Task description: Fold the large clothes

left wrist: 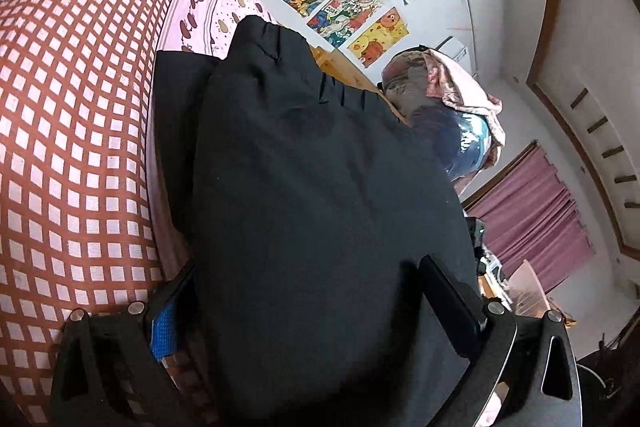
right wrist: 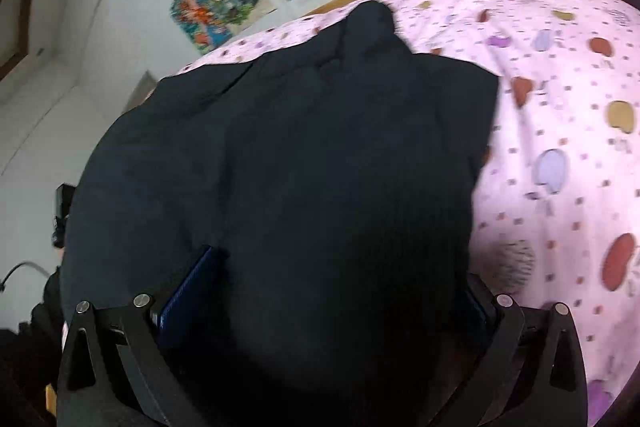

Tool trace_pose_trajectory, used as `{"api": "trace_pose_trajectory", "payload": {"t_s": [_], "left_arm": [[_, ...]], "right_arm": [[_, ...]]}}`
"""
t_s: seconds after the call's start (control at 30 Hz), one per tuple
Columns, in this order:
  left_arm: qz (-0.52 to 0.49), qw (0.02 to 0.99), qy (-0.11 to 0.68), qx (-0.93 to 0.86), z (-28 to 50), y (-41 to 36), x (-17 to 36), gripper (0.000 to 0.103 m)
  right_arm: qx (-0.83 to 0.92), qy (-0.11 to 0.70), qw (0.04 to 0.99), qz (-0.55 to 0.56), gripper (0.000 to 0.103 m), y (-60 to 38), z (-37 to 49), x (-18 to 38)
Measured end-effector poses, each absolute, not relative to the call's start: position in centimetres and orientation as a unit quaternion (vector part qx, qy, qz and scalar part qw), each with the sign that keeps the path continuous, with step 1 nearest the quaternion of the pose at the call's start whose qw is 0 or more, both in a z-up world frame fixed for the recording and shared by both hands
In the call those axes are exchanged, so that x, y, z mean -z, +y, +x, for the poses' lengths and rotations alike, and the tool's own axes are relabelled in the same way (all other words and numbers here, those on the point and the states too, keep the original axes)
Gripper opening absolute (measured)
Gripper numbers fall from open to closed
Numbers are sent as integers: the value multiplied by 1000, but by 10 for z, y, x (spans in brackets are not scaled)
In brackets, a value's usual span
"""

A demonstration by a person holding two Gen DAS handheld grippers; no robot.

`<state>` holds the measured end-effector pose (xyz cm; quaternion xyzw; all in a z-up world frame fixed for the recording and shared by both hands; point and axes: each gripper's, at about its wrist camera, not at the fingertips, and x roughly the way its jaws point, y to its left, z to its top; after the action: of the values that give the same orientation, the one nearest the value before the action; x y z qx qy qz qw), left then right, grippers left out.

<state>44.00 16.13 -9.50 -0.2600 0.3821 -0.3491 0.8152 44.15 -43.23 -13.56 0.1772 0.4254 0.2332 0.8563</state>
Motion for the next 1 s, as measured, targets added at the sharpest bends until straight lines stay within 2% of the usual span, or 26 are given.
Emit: {"api": "trace_pose_trajectory", "payload": {"t_s": [0.27, 1.0], "left_arm": [[-237, 812, 409, 343, 442, 160, 99, 103], [-243, 802, 403, 367, 440, 151, 94, 103]], "right_arm": [[-258, 442, 833, 209, 102, -424, 451, 149], [-241, 446, 836, 208, 102, -433, 431, 150]]}}
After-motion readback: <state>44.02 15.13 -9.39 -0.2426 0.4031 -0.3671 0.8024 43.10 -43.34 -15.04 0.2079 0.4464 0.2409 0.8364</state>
